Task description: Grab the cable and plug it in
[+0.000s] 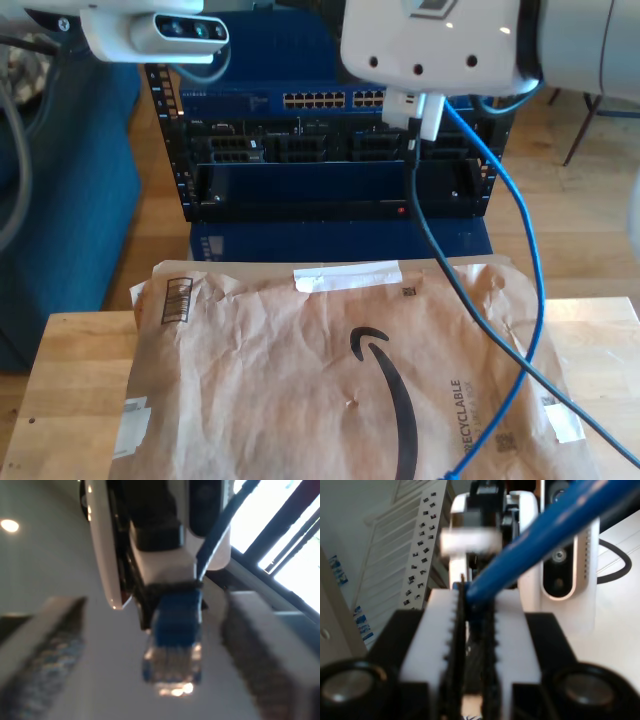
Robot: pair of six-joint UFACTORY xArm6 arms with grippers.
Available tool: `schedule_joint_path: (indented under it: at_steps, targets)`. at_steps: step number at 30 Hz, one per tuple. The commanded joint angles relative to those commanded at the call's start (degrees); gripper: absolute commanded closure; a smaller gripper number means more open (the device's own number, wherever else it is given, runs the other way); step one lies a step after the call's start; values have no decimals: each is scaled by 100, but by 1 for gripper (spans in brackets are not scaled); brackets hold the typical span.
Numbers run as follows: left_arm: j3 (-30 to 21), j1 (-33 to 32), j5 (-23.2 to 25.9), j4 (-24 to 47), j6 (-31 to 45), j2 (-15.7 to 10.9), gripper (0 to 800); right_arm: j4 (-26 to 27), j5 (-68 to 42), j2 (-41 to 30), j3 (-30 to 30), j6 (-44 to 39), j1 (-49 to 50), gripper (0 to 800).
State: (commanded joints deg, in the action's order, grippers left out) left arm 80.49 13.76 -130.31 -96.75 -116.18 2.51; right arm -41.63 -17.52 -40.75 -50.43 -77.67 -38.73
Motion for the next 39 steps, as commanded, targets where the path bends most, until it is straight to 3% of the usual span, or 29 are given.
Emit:
schedule_joint_path:
  at_steps: [5,8,15,25,28,30,32,35,39]
  targets:
    - [35,9,70,26,-9,-26,249,0,0,53,0,0,0,783]
    - [44,35,185,114,-53,-35,151,0,18,123,62,0,9,788]
    - [79,273,905,1187,-158,-35,9,53,475,229,431,26,132,794]
    - [281,888,1292,3349,0,-88,2,88,484,-193,1240,26,1108,793]
    - [246,897,1380,4167,492,-255,2,88,484,-325,1503,26,1371,792]
    - [211,897,1618,5037,1231,-334,2,88,484,-334,1635,26,1530,791]
    - [-9,897,1881,5776,1758,-510,2,88,484,-334,1723,26,1776,791]
    - [-598,932,2066,6312,2004,-941,2,97,484,-334,1873,35,2136,791]
    - [-1134,1697,2286,7007,2840,-1081,2,114,492,-334,1952,44,2303,790]
